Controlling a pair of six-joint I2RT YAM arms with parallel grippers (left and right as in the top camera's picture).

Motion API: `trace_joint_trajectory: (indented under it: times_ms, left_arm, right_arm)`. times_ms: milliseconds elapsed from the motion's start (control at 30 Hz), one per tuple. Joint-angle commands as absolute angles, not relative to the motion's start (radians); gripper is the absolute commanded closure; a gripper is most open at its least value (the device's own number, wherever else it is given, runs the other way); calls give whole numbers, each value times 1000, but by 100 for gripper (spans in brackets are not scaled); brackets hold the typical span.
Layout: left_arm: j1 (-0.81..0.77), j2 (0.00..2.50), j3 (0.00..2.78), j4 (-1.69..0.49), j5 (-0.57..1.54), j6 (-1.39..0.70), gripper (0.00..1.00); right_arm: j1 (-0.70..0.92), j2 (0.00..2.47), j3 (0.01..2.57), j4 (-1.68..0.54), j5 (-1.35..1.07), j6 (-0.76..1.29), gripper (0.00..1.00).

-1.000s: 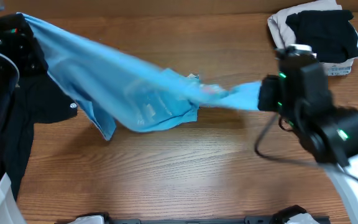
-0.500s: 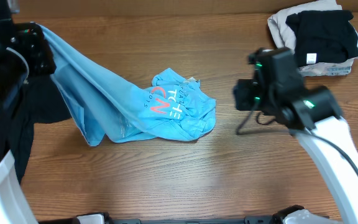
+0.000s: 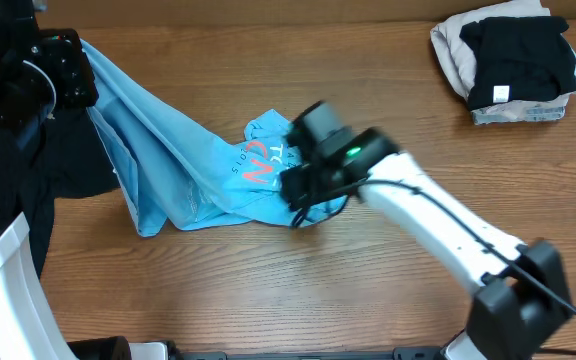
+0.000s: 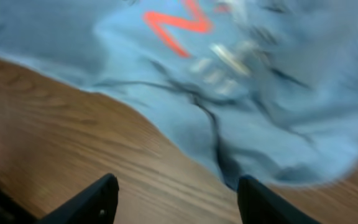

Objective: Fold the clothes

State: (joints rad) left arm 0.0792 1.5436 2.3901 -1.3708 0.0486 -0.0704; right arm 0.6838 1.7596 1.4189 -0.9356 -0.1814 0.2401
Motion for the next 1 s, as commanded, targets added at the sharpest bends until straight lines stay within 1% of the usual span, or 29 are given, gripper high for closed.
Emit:
trace_joint_trajectory:
  times_ms: [0, 433, 467, 567, 733, 833, 967]
  left_arm:
    - [85, 1563, 2406, -1375, 56, -43, 96]
    - [85, 1571, 2406, -1376, 41, -36, 96]
    - [85, 1571, 2406, -1376, 41, -36, 96]
    - [85, 1571, 2406, -1376, 41, -36, 96]
    - [85, 1571, 2406, -1375, 41, -36, 96]
    - [85, 1571, 2406, -1376, 41, -36, 96]
    - [85, 1571, 2406, -1376, 41, -36, 96]
  right_arm:
    - [737, 1818, 1420, -878, -91, 210, 34]
    - [745, 1968, 1420, -740, -68, 155, 37]
    - [745, 1972, 1420, -737, -68, 155, 39]
    - [745, 1985, 1420, -729, -68, 155, 42]
    - [745, 2000, 1420, -728, -68, 155, 50]
    - [745, 2000, 1420, -727, -69, 155, 53]
    - [745, 2000, 1420, -726, -91, 154, 59]
